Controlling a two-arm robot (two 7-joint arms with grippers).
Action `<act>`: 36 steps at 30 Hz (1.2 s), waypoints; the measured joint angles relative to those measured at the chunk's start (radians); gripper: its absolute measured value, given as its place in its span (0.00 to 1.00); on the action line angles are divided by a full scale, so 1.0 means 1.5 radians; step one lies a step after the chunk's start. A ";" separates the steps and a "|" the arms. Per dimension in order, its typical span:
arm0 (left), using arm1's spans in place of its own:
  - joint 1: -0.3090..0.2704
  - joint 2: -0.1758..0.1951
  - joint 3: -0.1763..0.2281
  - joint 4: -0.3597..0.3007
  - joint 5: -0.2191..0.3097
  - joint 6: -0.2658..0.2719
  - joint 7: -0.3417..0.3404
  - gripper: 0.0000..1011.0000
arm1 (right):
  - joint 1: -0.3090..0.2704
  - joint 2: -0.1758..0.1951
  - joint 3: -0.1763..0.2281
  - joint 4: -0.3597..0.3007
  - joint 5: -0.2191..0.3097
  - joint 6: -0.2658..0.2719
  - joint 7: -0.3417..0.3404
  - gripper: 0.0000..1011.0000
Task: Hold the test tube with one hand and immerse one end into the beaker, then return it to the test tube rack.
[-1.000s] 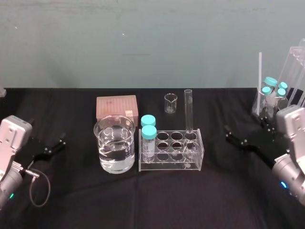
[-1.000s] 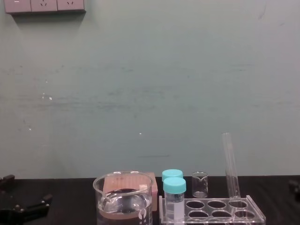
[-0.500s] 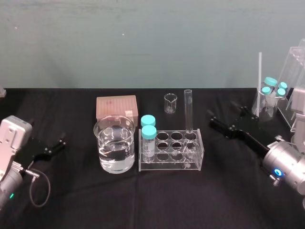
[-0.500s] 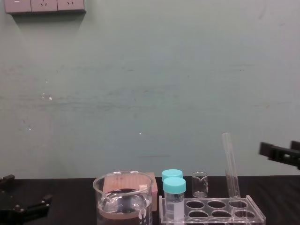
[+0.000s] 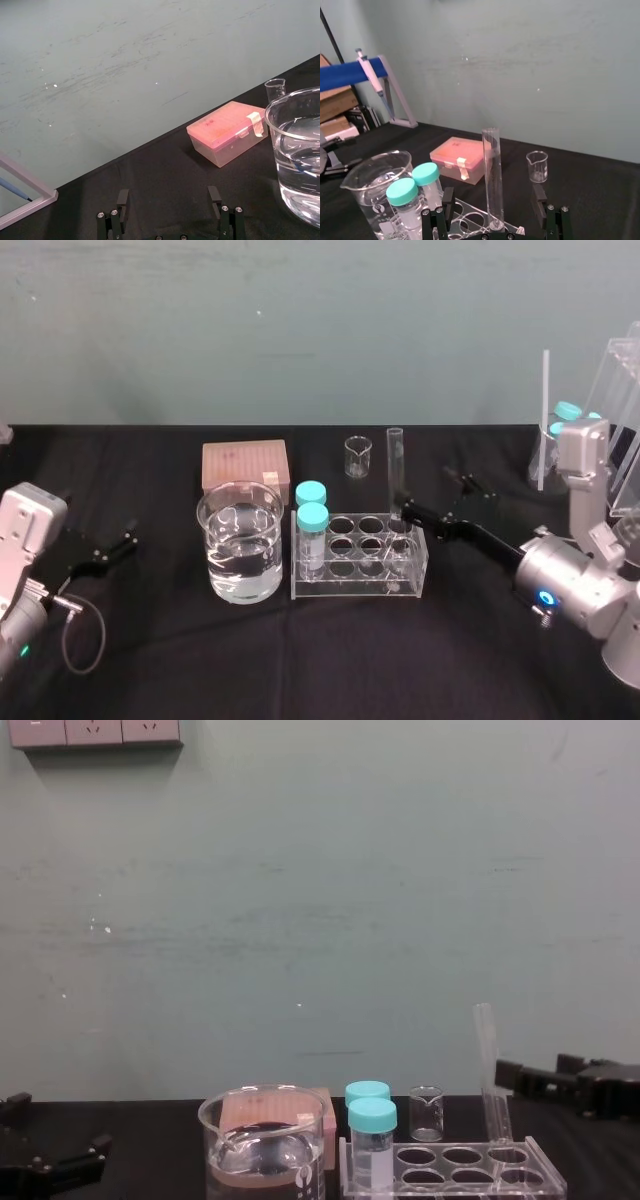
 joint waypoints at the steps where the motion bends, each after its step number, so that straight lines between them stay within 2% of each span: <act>1: 0.000 0.000 0.000 0.000 0.000 0.000 0.000 0.99 | 0.006 -0.004 -0.002 0.008 -0.002 0.001 0.002 0.99; 10: 0.000 0.000 0.000 0.000 0.000 0.000 0.000 0.99 | 0.066 -0.045 -0.018 0.086 -0.030 0.000 0.030 0.99; 16: 0.000 0.000 0.000 0.000 0.000 0.000 0.000 0.99 | 0.091 -0.062 -0.022 0.118 -0.048 -0.008 0.045 0.99; 28: 0.000 0.000 0.000 0.000 0.000 0.000 0.000 0.99 | 0.117 -0.066 -0.025 0.146 -0.079 -0.014 0.064 0.99; 36: 0.000 0.000 0.000 0.000 0.000 0.000 0.000 0.99 | 0.124 -0.069 -0.025 0.156 -0.088 -0.015 0.076 0.99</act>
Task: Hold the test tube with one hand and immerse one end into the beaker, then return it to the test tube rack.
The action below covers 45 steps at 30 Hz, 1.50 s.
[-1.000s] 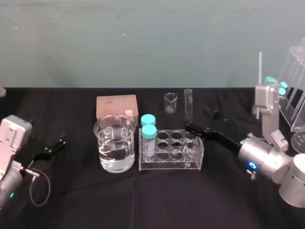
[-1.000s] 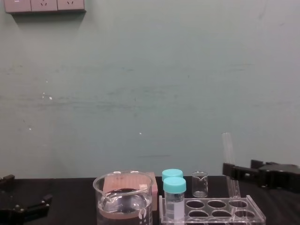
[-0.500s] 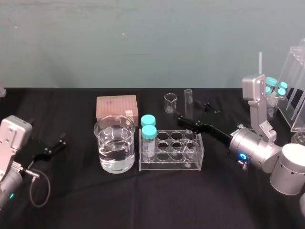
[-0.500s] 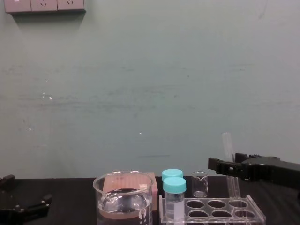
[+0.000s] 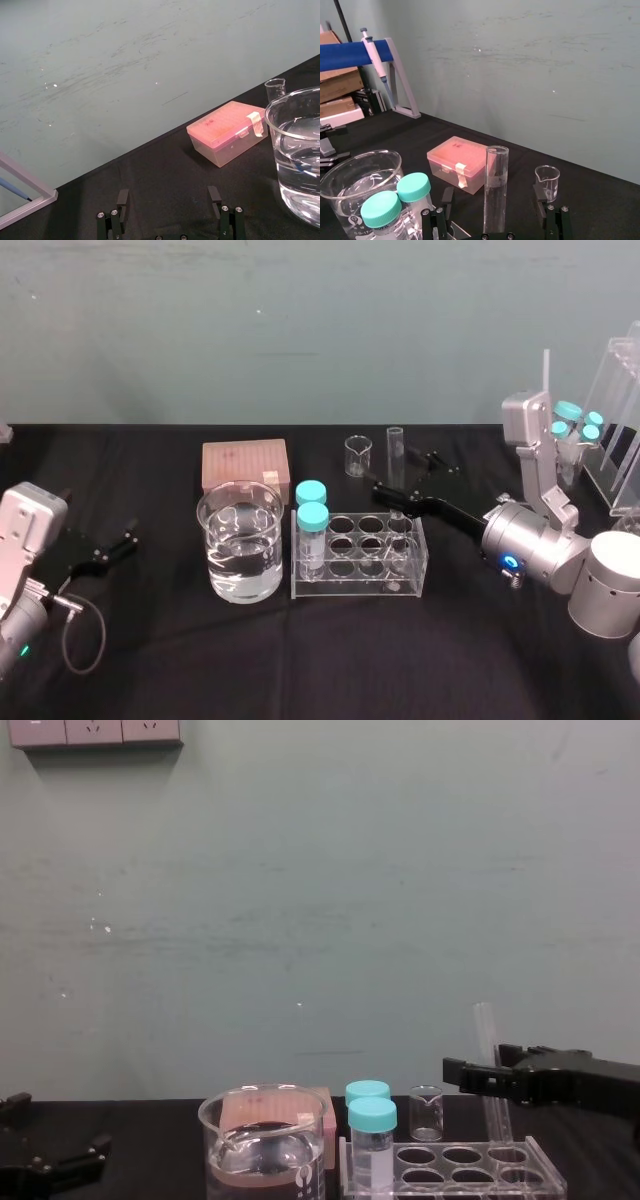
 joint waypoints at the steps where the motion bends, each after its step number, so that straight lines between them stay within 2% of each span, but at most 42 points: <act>1: 0.000 0.000 0.000 0.000 0.000 0.000 0.000 0.99 | 0.000 0.000 0.000 0.001 -0.001 0.000 0.001 0.99; 17: 0.000 0.000 0.000 0.000 0.000 0.000 0.000 0.99 | 0.001 0.001 -0.003 -0.001 -0.012 -0.001 0.006 0.99; 21: 0.000 0.000 0.000 0.000 0.000 0.000 0.000 0.99 | 0.001 0.001 -0.003 -0.001 -0.011 -0.001 0.006 0.96; 24: 0.000 0.000 0.000 0.000 0.000 0.000 0.000 0.99 | 0.000 0.001 -0.003 -0.001 -0.010 0.000 0.006 0.90; 27: 0.000 0.000 0.000 0.000 0.000 0.000 0.000 0.99 | 0.000 0.001 -0.002 -0.001 -0.009 0.000 0.006 0.80; 28: 0.000 0.000 0.000 0.000 0.000 0.000 0.000 0.99 | 0.000 0.001 -0.002 -0.001 -0.009 0.000 0.006 0.80; 29: 0.000 0.000 0.000 0.000 0.000 0.000 0.000 0.99 | 0.000 0.001 -0.002 -0.001 -0.009 0.000 0.006 0.74; 39: 0.000 0.000 0.000 0.000 0.000 0.000 0.000 0.99 | 0.000 0.001 -0.002 -0.001 -0.008 0.000 0.005 0.44; 40: 0.000 0.000 0.000 0.000 0.000 0.000 0.000 0.99 | 0.000 0.001 -0.002 -0.001 -0.008 0.000 0.005 0.39; 41: 0.000 0.000 0.000 0.000 0.000 0.000 0.000 0.99 | 0.000 0.001 -0.002 -0.001 -0.008 0.000 0.005 0.39; 45: 0.000 0.000 0.000 0.000 0.000 0.000 0.000 0.99 | 0.000 0.001 -0.002 -0.001 -0.008 0.000 0.005 0.26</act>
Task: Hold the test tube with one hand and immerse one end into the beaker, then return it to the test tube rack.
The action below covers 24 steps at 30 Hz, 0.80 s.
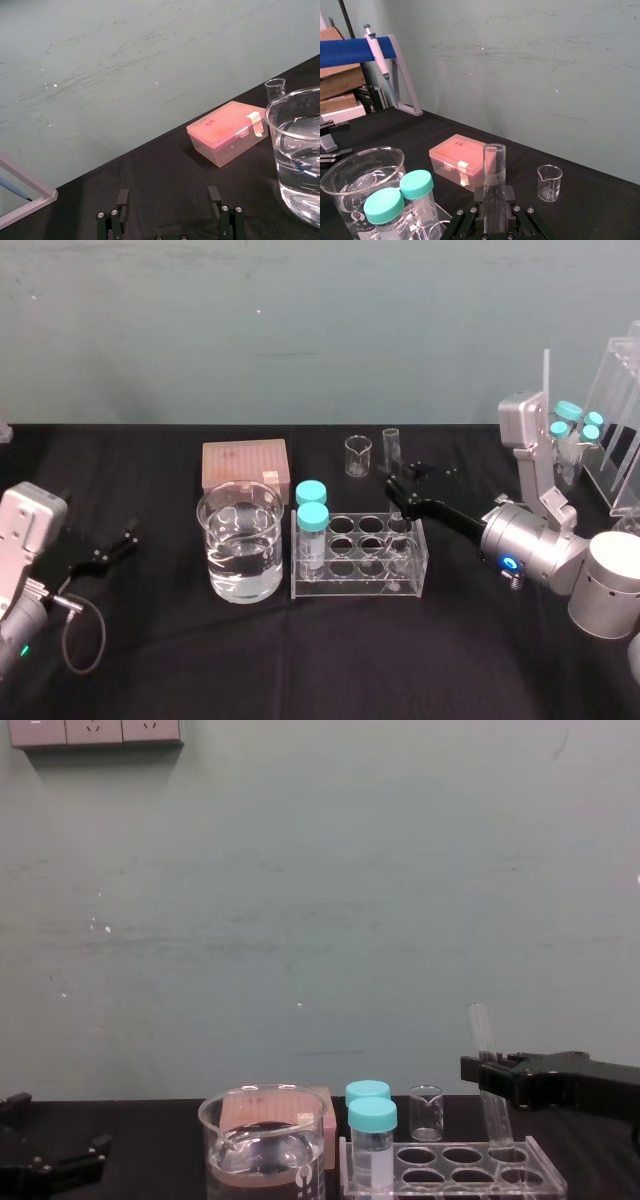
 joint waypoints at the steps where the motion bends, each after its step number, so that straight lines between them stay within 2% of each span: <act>1: 0.000 0.000 0.000 0.000 0.000 0.000 0.000 0.99 | 0.000 0.000 0.000 0.000 0.000 0.000 0.000 0.23; 16: 0.000 0.000 0.000 0.000 0.000 0.000 0.000 0.99 | 0.000 0.000 0.000 0.000 0.000 0.000 0.000 0.22; 24: 0.000 0.000 0.000 0.000 0.000 0.000 0.000 0.99 | -0.010 -0.005 0.008 0.003 -0.009 -0.059 0.006 0.22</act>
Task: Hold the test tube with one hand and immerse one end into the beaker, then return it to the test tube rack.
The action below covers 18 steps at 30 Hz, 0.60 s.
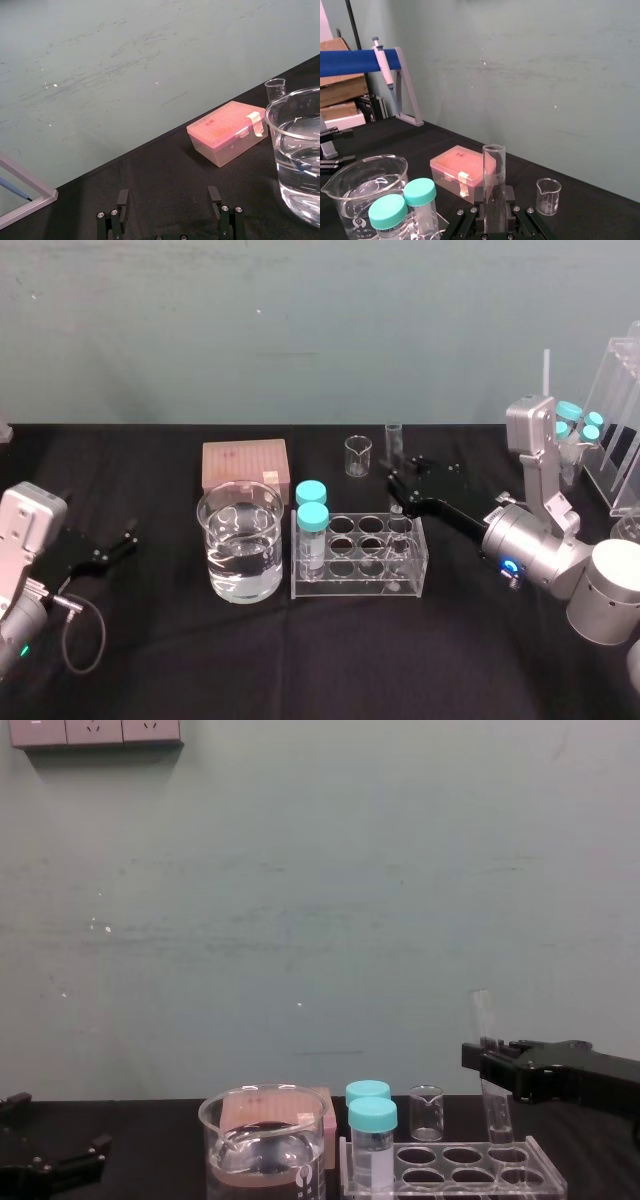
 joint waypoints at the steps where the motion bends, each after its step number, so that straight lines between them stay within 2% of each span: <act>1: 0.000 0.000 0.000 0.000 0.000 0.000 0.000 0.99 | -0.002 0.000 0.001 0.000 -0.001 -0.004 0.000 0.22; 18: 0.000 0.000 0.000 0.000 0.000 0.000 0.000 0.99 | -0.045 -0.009 0.040 -0.024 0.016 -0.085 0.021 0.22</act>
